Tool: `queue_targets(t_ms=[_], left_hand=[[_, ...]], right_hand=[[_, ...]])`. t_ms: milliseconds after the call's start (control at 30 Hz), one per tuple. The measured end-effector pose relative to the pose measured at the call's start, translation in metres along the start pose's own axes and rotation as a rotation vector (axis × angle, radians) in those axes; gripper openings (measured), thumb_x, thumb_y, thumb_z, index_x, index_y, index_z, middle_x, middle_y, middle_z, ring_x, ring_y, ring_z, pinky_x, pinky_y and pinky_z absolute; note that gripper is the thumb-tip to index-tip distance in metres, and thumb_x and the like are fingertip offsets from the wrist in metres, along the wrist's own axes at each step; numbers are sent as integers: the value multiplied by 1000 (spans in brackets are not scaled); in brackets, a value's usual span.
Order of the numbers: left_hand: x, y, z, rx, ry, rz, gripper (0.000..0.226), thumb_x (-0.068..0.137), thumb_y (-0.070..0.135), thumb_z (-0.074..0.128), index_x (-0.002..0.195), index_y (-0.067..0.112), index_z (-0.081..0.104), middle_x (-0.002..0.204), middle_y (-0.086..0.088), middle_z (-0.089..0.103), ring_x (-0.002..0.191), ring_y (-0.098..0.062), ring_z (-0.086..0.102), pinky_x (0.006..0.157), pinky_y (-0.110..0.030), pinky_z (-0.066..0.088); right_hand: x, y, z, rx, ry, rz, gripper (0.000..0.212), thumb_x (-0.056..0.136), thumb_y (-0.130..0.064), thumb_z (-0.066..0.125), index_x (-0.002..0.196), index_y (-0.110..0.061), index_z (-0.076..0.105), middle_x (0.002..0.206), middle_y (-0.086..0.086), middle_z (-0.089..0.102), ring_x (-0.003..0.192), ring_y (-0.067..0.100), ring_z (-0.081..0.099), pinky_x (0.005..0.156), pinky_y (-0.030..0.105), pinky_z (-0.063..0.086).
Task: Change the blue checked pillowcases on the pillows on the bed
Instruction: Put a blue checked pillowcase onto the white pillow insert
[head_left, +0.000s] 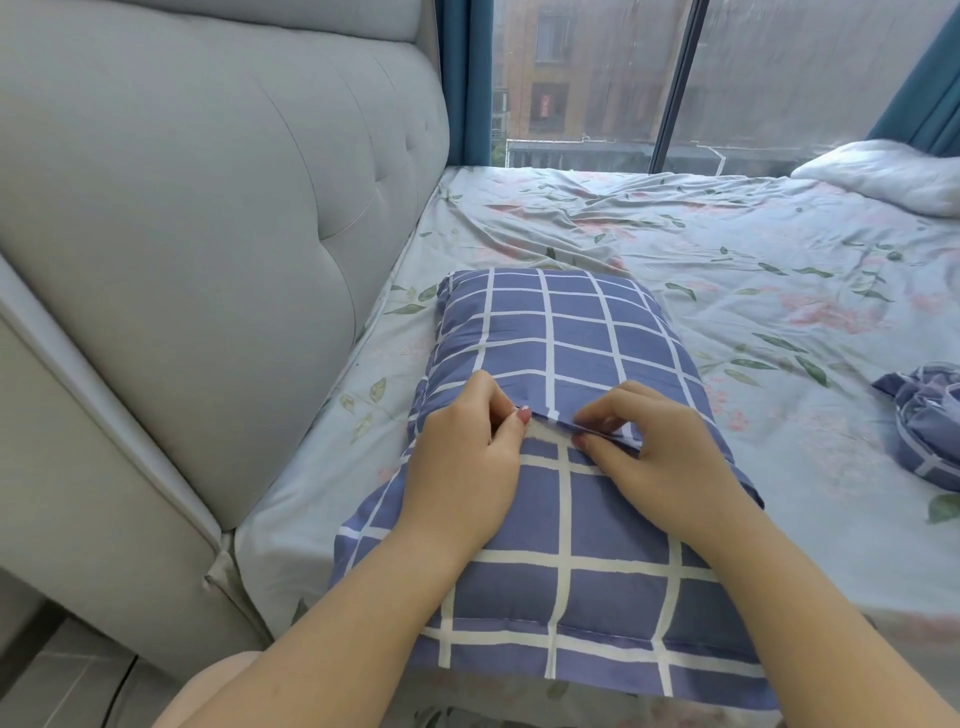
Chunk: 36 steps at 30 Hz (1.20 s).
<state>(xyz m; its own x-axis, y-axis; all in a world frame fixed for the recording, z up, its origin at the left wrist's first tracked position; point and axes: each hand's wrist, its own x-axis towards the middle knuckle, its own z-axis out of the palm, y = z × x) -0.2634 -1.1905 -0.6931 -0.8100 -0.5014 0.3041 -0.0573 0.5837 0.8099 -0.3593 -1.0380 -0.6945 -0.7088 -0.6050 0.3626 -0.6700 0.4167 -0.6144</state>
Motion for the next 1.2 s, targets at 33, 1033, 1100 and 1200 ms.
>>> queue_targets(t_ms=[33, 1033, 1100, 1200], left_hand=[[-1, 0, 0, 2, -2, 5, 23, 98, 26, 58, 78, 16, 50, 64, 6, 54, 68, -12, 53, 67, -40, 49], [-2, -23, -29, 46, 11, -36, 22, 97, 23, 58, 78, 15, 49, 66, 6, 54, 66, -13, 51, 68, -40, 47], [-2, -24, -30, 43, 27, -61, 23, 97, 23, 58, 77, 15, 49, 66, 6, 54, 68, -14, 52, 69, -40, 47], [-1, -27, -31, 56, 58, -119, 23, 97, 23, 56, 78, 15, 48, 68, 4, 55, 69, -16, 52, 68, -39, 44]], right_hand=[[0, -3, 3, 22, -16, -16, 19, 86, -17, 72, 102, -28, 70, 97, -16, 62, 92, 1, 59, 80, 7, 44], [21, -37, 55, 19, -38, -33, 9, 86, -29, 72, 90, -21, 71, 86, -11, 59, 84, 10, 57, 80, 36, 53], [22, -38, 56, 21, -38, -31, 8, 87, -27, 71, 86, -20, 70, 84, -10, 59, 81, 10, 57, 77, 34, 53], [22, -36, 54, 17, 10, -44, 7, 88, -24, 70, 83, -20, 68, 83, -10, 58, 80, 9, 56, 75, 34, 53]])
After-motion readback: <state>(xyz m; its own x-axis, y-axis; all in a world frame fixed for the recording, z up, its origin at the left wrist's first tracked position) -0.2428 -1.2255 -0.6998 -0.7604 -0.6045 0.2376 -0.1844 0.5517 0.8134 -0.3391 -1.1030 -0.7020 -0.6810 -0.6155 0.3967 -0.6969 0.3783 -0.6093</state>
